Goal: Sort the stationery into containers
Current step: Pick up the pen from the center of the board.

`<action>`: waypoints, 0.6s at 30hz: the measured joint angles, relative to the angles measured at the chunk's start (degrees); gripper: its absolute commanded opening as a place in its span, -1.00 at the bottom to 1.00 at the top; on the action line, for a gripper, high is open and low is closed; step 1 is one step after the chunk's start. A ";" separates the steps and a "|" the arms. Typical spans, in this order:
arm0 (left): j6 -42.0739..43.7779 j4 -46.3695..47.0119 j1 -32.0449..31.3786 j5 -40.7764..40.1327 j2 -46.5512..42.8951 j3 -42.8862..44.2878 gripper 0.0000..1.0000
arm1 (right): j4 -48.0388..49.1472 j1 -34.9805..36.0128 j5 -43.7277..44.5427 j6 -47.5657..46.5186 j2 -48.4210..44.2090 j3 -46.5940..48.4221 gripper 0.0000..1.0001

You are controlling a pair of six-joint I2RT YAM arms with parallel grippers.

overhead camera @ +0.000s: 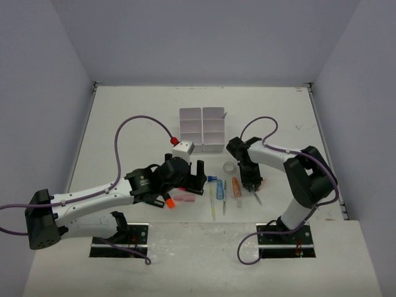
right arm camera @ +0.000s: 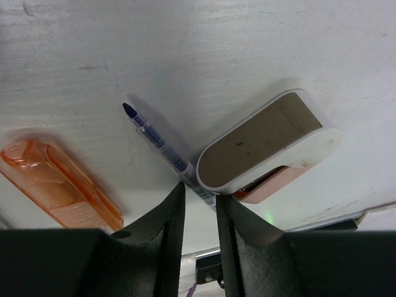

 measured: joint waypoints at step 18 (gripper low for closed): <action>1.20 0.46 0.00 -0.24 -1.33 0.00 1.00 | 1.82 -0.32 -10.75 -4.78 0.66 0.23 -0.73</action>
